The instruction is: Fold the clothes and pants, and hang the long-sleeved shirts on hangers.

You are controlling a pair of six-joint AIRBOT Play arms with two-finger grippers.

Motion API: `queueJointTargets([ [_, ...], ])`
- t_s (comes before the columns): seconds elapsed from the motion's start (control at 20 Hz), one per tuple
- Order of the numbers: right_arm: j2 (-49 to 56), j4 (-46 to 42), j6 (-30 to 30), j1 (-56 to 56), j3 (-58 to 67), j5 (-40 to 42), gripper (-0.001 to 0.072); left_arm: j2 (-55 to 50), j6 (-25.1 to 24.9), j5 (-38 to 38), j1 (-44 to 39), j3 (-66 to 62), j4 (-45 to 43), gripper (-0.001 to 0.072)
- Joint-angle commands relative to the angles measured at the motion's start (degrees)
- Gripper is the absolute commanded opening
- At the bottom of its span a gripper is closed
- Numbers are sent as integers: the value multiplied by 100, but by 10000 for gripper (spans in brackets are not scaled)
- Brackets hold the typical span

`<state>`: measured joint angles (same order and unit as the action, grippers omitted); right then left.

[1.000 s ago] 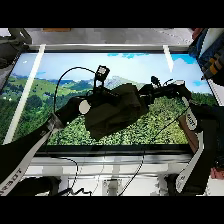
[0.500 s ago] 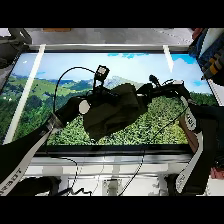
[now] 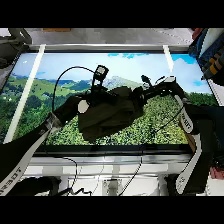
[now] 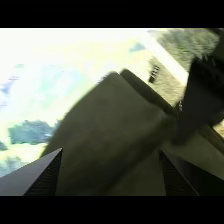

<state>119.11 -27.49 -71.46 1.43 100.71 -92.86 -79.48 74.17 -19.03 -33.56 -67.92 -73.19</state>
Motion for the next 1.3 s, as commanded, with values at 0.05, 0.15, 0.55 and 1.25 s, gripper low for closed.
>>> queueJointTargets([
  [0.05, -17, -1036, -2, 763, 0, 726, 710, 212, 2, 4, 372, 2, -157, 695],
  [0.15, -17, -1725, -4, 1167, 0, 1279, 695, 411, 0, -42, 538, 2, -160, 695],
  [0.55, -310, -1880, -4, 1934, 0, 1860, 21, 1635, -4, -831, 1202, 2, -208, 695],
  [1.25, -4690, -3016, -916, -3410, 0, 949, 22, 4334, -2, -933, 1563, 2, -481, 695],
])
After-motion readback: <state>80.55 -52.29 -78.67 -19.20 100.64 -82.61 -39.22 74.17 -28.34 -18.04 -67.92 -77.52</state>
